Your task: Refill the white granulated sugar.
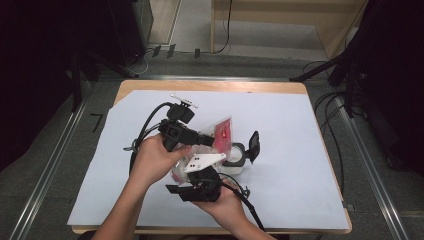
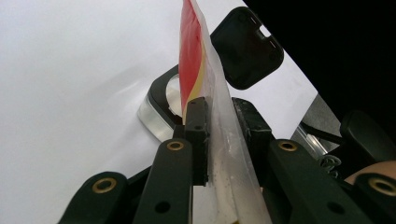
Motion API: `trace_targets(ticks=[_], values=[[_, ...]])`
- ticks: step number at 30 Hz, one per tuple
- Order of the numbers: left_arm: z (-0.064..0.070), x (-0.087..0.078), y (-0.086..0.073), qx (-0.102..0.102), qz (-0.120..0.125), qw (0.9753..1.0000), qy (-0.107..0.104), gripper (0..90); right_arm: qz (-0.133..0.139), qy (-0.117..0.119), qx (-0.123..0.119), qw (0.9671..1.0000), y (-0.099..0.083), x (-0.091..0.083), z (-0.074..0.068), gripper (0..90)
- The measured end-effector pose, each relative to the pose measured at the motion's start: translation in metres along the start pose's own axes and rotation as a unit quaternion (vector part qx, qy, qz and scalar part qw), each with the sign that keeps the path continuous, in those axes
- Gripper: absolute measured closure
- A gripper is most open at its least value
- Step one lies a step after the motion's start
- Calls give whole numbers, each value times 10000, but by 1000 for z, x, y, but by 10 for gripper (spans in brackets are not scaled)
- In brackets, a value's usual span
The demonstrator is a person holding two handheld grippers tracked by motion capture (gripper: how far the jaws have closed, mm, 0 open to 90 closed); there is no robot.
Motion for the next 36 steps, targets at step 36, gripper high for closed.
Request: trace_targets(ticks=[36], values=[[1,-1,-1,19,-3,10000,-12,775,26,-32,-44,10000,0,1,0,631]])
Point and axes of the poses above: each handheld gripper's, and its own axes: x roughly forward along the jaws, y roughly out of its top, z roughly to its right, the point moved 10 cm from there along x, roughly forward along the jaws, and after that the axes turned 8 degrees about -x, right-handed, at the moved point
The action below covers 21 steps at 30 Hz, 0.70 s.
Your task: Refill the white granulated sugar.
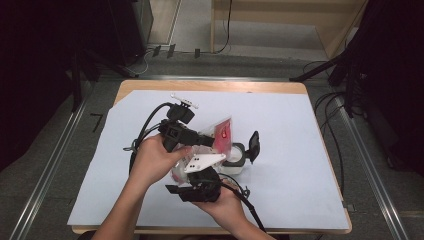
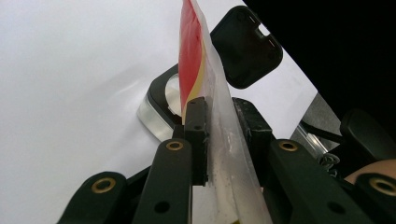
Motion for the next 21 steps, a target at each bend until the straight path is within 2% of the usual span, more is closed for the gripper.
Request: trace_targets(ticks=[11,21], values=[[-1,-1,0,-13,14,10000,25,776,1,-32,-55,10000,-1,1,0,632],[-3,-4,3,24,195,9998,103,778,2,-64,-146,9999,2,3,4,633]])
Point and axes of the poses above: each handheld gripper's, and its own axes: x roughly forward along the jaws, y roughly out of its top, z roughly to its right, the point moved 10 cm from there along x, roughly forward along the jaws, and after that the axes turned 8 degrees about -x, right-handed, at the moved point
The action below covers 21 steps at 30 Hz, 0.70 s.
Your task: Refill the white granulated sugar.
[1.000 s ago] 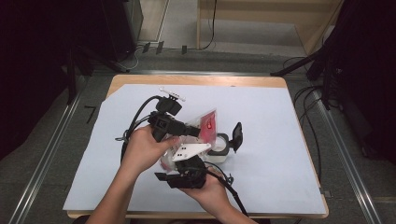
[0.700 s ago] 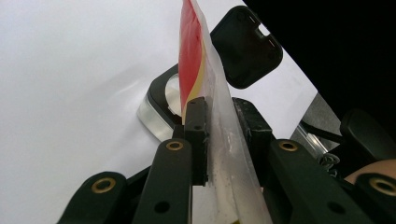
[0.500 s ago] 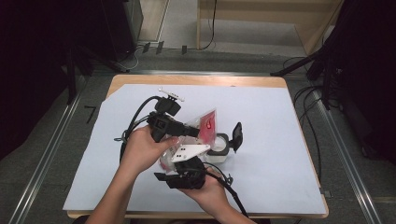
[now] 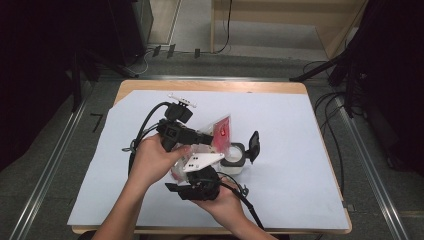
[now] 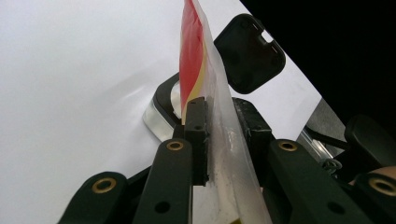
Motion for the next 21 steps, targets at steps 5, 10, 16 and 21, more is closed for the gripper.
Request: trace_targets(ticks=[5,10,16,21], values=[[-1,1,0,-9,23,10000,46,778,0,39,-2,10000,0,1,1,633],[-2,-1,0,-44,32,10000,70,778,-3,62,-6,10000,1,1,1,634],[-3,-1,-1,-39,23,10000,66,777,-7,87,-2,10000,1,2,0,634],[-3,-1,0,-47,49,9999,74,776,2,100,-2,9999,1,3,0,634]])
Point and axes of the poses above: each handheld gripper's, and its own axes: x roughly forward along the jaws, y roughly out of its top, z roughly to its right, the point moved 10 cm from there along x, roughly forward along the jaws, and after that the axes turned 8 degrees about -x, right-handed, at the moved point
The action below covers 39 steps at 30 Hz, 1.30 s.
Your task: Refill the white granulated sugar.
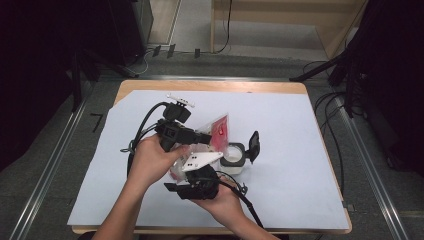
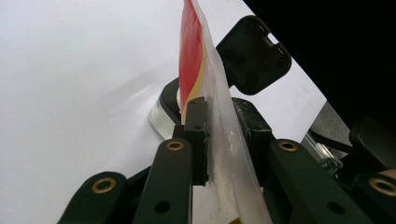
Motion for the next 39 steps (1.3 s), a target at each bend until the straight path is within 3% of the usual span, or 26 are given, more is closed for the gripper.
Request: trace_targets(ticks=[20,39], values=[[0,1,1,-58,15,10000,-56,764,32,50,184,9998,1,-1,0,633],[-1,2,1,-44,-11,9999,-101,761,18,62,183,9998,0,-1,1,633]])
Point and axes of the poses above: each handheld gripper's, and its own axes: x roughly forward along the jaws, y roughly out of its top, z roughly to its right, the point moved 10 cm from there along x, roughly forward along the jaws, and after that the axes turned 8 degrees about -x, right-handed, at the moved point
